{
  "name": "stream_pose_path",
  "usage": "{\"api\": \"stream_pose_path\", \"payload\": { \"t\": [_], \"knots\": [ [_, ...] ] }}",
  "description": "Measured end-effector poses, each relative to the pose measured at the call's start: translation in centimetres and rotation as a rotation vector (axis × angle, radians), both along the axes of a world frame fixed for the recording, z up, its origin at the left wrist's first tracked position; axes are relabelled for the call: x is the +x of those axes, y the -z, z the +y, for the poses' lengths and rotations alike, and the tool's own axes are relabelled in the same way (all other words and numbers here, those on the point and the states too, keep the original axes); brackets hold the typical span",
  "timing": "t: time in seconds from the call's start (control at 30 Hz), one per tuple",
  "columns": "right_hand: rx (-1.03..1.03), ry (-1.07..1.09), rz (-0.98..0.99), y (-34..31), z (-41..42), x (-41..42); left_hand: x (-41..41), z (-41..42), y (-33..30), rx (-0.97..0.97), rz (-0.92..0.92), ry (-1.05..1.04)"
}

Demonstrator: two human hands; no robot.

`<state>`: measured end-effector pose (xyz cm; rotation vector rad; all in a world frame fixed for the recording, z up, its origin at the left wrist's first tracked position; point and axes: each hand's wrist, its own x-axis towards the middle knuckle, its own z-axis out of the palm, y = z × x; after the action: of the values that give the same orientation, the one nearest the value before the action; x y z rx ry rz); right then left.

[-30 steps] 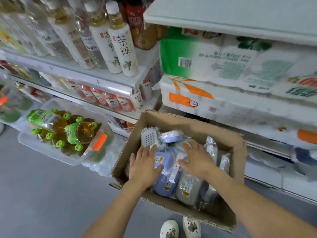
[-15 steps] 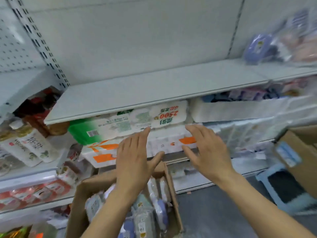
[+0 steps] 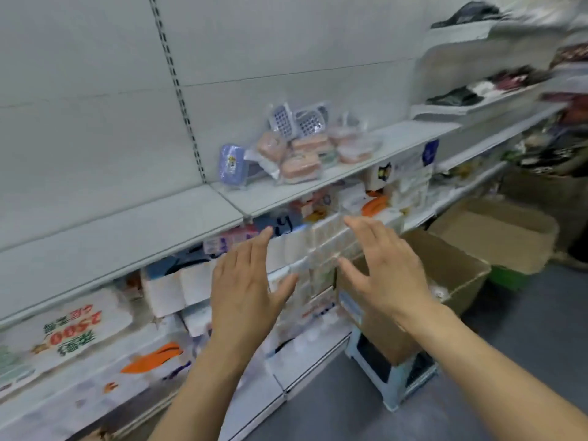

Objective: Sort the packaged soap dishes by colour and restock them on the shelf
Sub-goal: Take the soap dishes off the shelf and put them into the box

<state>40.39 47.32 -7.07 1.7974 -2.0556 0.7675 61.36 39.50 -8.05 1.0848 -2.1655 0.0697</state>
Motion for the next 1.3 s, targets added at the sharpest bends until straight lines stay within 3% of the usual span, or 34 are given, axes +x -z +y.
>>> {"api": "stream_pose_path", "payload": {
  "t": [0.4, 0.67, 0.97, 1.3],
  "knots": [
    [0.049, 0.117, -0.064, -1.5, -1.2, -24.2, -23.7, -5.5, -1.9, 0.079, -0.03, 0.154],
    [0.13, -0.01, -0.067, -2.7, -11.2, -39.9, -39.4, -15.4, -1.9, 0.192, 0.064, 0.171],
    [0.229, -0.165, -0.096, -4.2, -24.0, -52.7, -48.0, -29.2, -2.1, 0.363, 0.109, -0.11],
    [0.354, -0.429, -0.086, -2.6, -43.0, -54.9, -51.5, -36.3, -0.6, 0.515, 0.114, -0.473]
  ]
}}
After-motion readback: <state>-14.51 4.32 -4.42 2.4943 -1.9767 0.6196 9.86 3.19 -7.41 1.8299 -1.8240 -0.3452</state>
